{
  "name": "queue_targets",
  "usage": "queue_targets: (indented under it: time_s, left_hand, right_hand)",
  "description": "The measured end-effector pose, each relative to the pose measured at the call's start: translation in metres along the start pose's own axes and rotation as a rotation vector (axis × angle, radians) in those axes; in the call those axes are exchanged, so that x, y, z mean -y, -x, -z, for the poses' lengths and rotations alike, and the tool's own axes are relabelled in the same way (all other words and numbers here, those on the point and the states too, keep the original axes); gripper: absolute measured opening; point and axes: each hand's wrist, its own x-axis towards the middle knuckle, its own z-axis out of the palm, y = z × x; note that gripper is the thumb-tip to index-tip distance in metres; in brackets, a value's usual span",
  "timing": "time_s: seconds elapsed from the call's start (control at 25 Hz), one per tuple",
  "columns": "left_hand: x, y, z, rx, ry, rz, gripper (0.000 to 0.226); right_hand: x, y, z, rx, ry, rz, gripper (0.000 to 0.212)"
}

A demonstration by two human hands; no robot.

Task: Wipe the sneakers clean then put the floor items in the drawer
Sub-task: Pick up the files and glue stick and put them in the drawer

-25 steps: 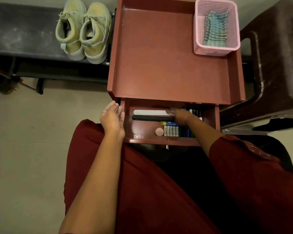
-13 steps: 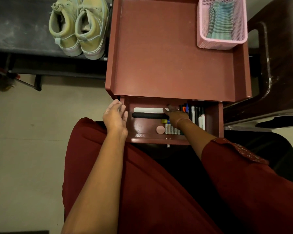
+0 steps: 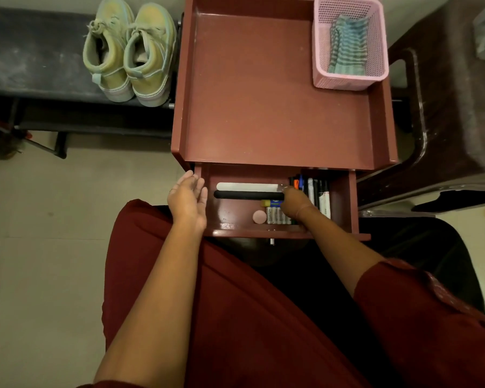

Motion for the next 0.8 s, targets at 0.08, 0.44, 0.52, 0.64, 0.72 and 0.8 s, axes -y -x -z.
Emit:
queue_targets:
  time_s: [0.08, 0.44, 0.52, 0.64, 0.72, 0.8]
  left_hand:
    - [0.004, 0.006, 0.002, 0.007, 0.046, 0.058, 0.027]
    - [0.037, 0.067, 0.003, 0.038, 0.168, 0.309, 0.013]
    - [0.053, 0.078, 0.004, 0.036, 0.138, 0.392, 0.016]
    - [0.074, 0.087, 0.007, -0.003, 0.066, 0.489, 0.023]
    - [0.080, 0.090, 0.011, -0.032, 0.015, 0.521, 0.042]
    - [0.083, 0.092, 0.014, -0.061, 0.004, 0.524, 0.061]
  right_hand:
    - [-0.007, 0.029, 0.009, -0.141, -0.293, -0.066, 0.045]
    - [-0.031, 0.144, 0.012, -0.052, -1.596, -0.621, 0.035]
    - [-0.032, 0.151, 0.009, -0.077, -1.643, -0.668, 0.035]
    - [-0.030, 0.156, 0.005, -0.091, -1.730, -0.697, 0.038]
    - [-0.027, 0.155, 0.000, -0.077, -1.800, -0.691, 0.041]
    - [-0.027, 0.156, -0.003, -0.080, -1.860, -0.663, 0.043]
